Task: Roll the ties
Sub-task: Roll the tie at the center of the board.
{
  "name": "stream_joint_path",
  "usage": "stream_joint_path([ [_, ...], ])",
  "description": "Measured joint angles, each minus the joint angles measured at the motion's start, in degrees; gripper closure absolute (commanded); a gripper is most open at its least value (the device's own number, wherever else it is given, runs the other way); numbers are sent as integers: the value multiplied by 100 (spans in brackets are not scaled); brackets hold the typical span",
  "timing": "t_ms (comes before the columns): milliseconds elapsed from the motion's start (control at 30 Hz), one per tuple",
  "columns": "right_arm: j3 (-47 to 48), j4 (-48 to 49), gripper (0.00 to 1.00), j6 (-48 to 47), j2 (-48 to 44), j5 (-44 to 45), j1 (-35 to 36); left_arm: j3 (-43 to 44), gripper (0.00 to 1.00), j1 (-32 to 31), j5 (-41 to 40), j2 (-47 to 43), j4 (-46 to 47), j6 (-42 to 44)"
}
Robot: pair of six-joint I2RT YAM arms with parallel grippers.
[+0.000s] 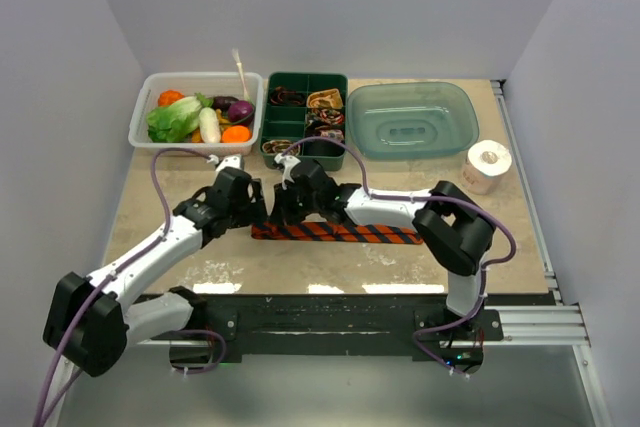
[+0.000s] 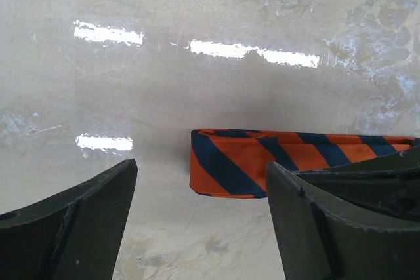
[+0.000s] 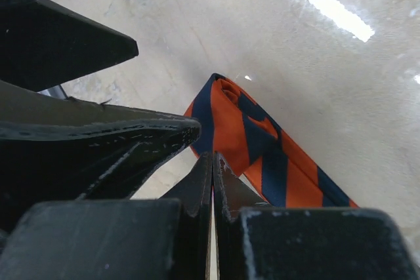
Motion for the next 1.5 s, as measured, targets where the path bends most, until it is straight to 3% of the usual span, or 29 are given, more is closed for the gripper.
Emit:
stream_joint_path([
  [367,157,15,100,-42,518,-35,42,-824,13,1515,2024,-540,999,105],
  [633,203,15,100,-85,603,72,50,-1443,19,1639,2835,-540,1687,157],
  [1033,192,-15,100,-87,516,76,50,-2243,28,1641,3241,-544,2660,-55],
  [1500,190,-138,100,-107,232,184,35,-2608,35,1845,3399,-791,3257,-278],
])
